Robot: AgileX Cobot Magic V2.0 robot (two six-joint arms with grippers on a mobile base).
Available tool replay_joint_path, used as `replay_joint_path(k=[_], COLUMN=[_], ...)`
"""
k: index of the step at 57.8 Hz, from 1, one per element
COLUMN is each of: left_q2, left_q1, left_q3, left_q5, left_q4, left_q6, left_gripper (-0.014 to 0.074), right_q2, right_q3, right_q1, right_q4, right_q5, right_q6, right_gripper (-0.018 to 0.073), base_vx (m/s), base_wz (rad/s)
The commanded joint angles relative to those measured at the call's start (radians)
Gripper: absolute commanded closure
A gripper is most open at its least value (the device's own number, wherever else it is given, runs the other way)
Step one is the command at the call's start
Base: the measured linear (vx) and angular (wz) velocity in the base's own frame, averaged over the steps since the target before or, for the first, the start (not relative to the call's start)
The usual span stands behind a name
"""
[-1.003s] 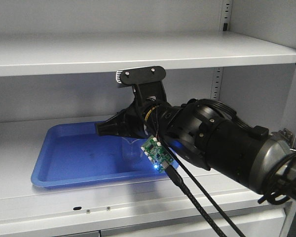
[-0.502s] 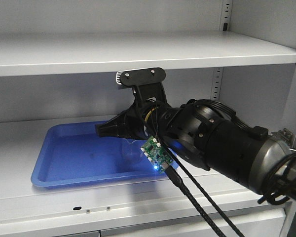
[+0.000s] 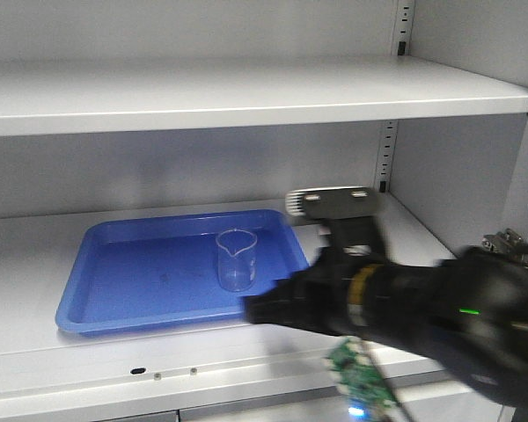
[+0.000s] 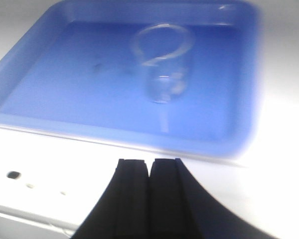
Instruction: Pick beaker and place in left cabinet
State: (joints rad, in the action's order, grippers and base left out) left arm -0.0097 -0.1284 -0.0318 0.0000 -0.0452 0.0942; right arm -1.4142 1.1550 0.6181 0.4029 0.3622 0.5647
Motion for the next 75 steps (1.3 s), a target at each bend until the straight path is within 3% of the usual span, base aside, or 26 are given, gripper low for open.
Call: replay_joint_path(k=[1,8,18,23,33,43,54,58,75], left_q2=[-0.019,-0.019,-0.019,-0.019,-0.019,-0.019,-0.019,-0.019,-0.019], left_q1=[-0.001,-0.001,-0.001,-0.001,-0.001,-0.001,-0.001,-0.001,-0.001], left_q3=[-0.016,-0.016,-0.016,-0.016,-0.016,-0.016,-0.016,-0.016,-0.016], left_q5=[-0.075,-0.075,-0.075,-0.075,-0.075,-0.075,-0.075,-0.075,-0.075], left_q4=[0.003,0.003,0.003,0.003,0.003,0.003,0.003,0.003,0.003], left_q6=[-0.003,-0.003,-0.003,-0.003,-0.003,-0.003,-0.003,-0.003,-0.003], left_gripper=[0.0595,0.0595,0.0595,0.0595,0.0595,0.0595,0.0595,0.0595,0.0595], right_q2=[0.156,0.303,0.492,0.6,0.869,1.095,1.317,1.404,1.436], right_q3=[-0.065,-0.214,-0.422,-0.522,-0.747,-0.991,-1.2,-1.189,-1.192], right_q1=[-0.082,-0.207,-0.353,-0.399,-0.465,-0.526,-0.53,-0.52,-0.518], right_q4=[-0.036,-0.15,-0.359,-0.389,-0.3,-0.341,-0.35,-0.342,-0.317], right_q5=[-0.065,-0.099,-0.196,-0.211,-0.263,-0.348,-0.425,-0.32,-0.331], right_q6=[-0.035,-0.185,-0.544,-0.638,-0.645,-0.61,-0.614,-0.624,-0.645], right_gripper=[0.0565,0.0565,0.0565,0.0565,0.0565,0.0565,0.0565,0.0564,0.0564], base_vx=[0.0,0.0,0.0,0.0,0.0,0.0,0.0,0.0,0.0], base_wz=[0.0,0.0,0.0,0.0,0.0,0.0,0.0,0.0,0.0])
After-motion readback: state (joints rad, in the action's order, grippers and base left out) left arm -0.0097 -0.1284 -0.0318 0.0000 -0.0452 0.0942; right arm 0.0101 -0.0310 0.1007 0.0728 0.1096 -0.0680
